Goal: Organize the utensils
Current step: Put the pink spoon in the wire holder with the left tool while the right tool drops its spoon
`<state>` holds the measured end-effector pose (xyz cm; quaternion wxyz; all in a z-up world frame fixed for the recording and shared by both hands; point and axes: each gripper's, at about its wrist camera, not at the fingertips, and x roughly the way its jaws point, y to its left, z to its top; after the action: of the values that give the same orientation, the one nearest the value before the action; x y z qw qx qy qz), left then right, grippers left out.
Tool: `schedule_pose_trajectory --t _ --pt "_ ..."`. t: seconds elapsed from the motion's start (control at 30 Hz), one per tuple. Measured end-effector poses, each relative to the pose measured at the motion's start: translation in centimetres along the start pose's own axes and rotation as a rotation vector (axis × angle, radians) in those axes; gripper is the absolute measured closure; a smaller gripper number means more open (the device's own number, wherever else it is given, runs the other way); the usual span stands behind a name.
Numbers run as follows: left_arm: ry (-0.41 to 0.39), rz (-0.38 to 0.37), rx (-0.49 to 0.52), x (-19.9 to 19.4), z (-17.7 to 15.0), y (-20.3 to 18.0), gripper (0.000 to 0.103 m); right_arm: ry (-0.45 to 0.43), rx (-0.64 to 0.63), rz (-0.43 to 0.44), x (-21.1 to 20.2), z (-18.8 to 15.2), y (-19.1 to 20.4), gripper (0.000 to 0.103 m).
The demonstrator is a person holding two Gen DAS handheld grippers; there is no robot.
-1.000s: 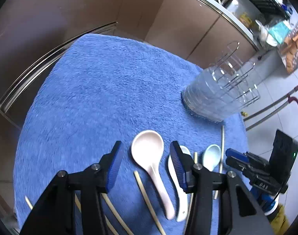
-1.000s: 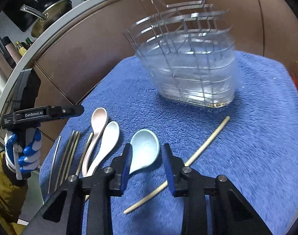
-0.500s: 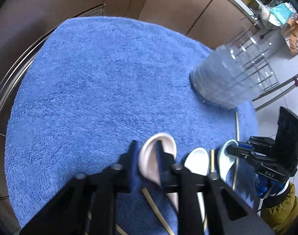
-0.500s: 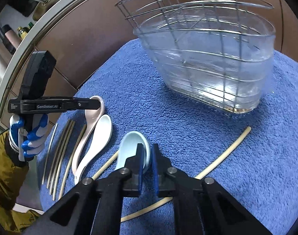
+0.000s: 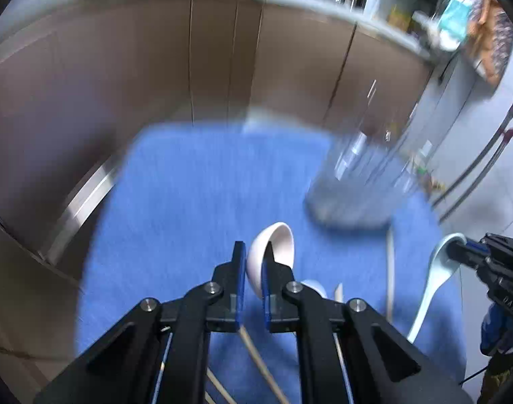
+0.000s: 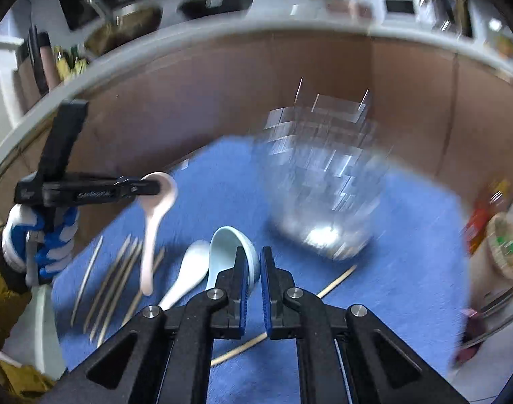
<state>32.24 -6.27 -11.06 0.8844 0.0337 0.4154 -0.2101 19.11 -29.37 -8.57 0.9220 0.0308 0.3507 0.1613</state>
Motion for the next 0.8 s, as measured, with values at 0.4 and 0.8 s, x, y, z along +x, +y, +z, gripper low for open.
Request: schedule_pose_trajectory --t 0.4,0.8 --pt "-0.499 0.147 -0.065 -5.5 10.2 -8.3 0.095 -0.387 -0.106 -0.563 -4.6 9.2 -0.4 0.096" --pt "-0.531 0.289 -0.101 5.0 8.6 -11.1 0.095 -0.369 -0.121 -0.696 4.5 7.4 -1.1 0.096"
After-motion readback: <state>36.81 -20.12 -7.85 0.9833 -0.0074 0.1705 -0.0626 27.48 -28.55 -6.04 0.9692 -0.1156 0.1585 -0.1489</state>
